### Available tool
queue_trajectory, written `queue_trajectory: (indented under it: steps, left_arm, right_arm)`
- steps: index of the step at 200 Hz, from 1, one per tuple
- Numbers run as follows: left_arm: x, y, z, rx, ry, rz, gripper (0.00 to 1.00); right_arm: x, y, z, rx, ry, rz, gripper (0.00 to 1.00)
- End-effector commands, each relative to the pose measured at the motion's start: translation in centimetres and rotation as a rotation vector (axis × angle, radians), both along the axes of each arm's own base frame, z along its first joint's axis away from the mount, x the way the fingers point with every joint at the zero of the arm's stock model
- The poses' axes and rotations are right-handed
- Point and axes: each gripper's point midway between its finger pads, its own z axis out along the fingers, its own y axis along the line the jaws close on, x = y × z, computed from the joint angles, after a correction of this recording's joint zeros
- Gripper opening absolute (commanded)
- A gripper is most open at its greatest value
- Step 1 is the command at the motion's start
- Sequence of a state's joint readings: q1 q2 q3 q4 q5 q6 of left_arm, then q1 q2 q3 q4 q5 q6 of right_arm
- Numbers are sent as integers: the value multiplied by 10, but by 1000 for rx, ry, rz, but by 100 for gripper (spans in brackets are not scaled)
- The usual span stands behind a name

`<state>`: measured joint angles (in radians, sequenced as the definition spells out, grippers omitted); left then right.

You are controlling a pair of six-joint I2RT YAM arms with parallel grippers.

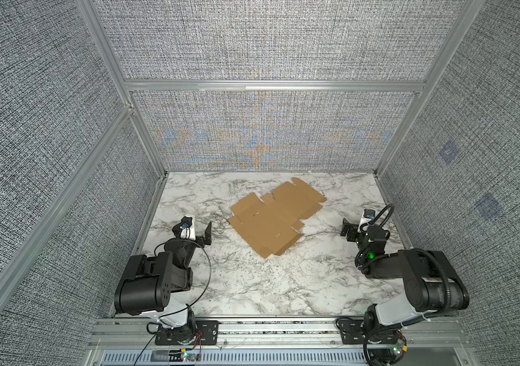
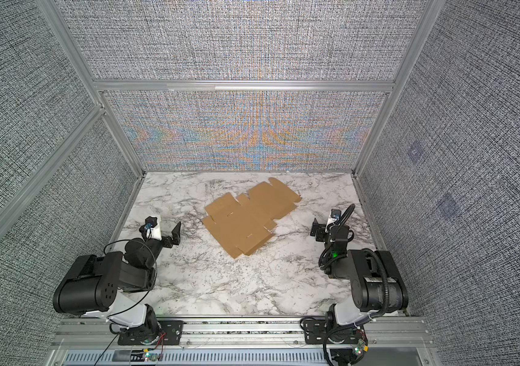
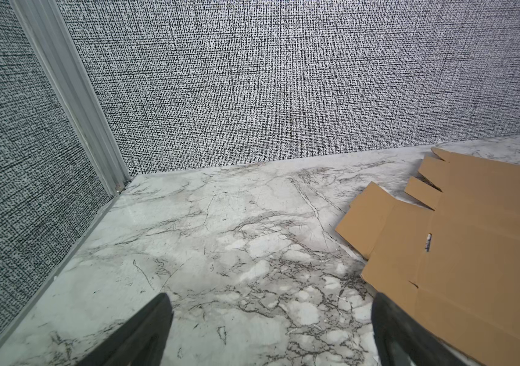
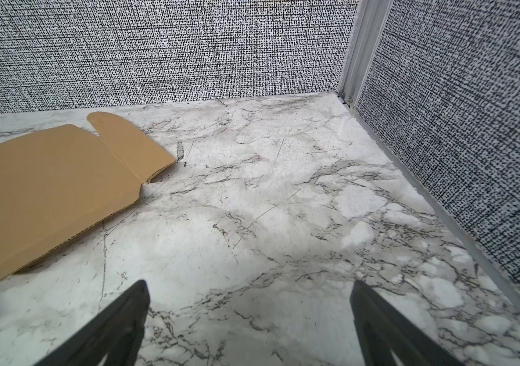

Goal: Assemble paper box
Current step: First fold the bottom flaps of a flat cardboard box at the center of the table.

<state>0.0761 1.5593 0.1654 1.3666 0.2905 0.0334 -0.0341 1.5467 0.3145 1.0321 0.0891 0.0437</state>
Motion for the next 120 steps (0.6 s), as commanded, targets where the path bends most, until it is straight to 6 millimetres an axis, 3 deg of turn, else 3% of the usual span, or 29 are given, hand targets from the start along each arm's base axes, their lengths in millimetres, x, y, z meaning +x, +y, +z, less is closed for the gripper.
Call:
queue_trajectory:
  steps: [1, 41, 70, 97, 120]
  left_arm:
    - [1, 0, 9, 0, -36, -1, 99]
    - [-1, 0, 8, 3, -32, 0, 99]
    - [2, 7, 21, -13, -44, 37, 99]
    - [21, 2, 20, -3, 41, 1, 99]
    - [48, 3, 25, -5, 149, -10, 99]
  right_arm:
    - [2, -2, 3, -6, -4, -7, 99]
    - [2, -2, 2, -3, -2, -8, 99]
    - [-5, -1, 12, -5, -39, -6, 99]
    - [-8, -7, 26, 4, -18, -44, 99]
    - [1, -5, 33, 57, 83, -72, 99]
